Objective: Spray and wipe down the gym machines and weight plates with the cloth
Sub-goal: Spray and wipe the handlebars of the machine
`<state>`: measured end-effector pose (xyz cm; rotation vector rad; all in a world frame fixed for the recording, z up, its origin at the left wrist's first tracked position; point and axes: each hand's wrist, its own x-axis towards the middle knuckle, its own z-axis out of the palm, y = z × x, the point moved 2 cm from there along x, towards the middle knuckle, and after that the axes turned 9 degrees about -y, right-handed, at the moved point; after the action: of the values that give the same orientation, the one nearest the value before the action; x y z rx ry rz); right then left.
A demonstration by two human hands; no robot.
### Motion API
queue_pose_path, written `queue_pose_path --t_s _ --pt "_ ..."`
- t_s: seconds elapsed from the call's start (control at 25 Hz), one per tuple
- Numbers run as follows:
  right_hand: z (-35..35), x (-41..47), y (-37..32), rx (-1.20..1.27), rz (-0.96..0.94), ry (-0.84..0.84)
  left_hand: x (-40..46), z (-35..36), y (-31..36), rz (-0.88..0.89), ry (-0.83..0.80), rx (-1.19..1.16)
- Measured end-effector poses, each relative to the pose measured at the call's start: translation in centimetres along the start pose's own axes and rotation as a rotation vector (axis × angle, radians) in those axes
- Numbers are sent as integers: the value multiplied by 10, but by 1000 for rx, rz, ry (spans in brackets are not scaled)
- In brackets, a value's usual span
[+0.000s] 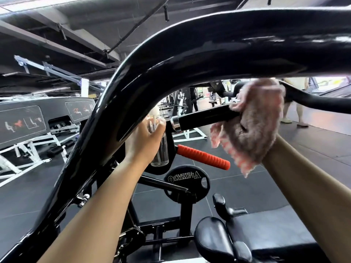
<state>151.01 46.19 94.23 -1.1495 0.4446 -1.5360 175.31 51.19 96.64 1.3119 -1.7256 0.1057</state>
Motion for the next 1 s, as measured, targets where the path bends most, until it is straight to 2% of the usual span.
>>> queue_pose_path --t_s 0.08,0.12,0.2,0.32,0.44,0.48,0.6,0.68,0.76,0.88,0.96,1.0 --pt "14 14 -10 -26 -131 -17 0 1 2 -5 -9 1" --pt "17 24 -16 -61 -129 -7 1 1 3 -7 -13 -3" --pt "14 42 -24 -176 -49 114 0 1 5 -11 -18 -6" --pt "10 53 -31 -270 27 44 -1 0 7 -24 -20 -6" --pt "13 44 -37 -287 151 -48 -3 -3 10 -28 -33 -1" --pt "11 40 -36 -266 141 -73 -3 -4 12 -31 -42 -1" --pt "15 31 -25 12 9 -29 -6 -5 13 -40 -45 15" --pt "16 33 -19 272 -59 83 -5 -5 12 -40 -32 6" --pt "19 29 -11 303 -95 166 -4 -3 9 -32 -28 6" --pt "31 18 3 164 -135 339 -2 -1 8 -42 -22 10" --pt "38 15 8 225 -153 434 -3 -1 11 -45 -19 15" --pt "39 15 10 552 -175 432 -3 0 11 -42 -22 12"
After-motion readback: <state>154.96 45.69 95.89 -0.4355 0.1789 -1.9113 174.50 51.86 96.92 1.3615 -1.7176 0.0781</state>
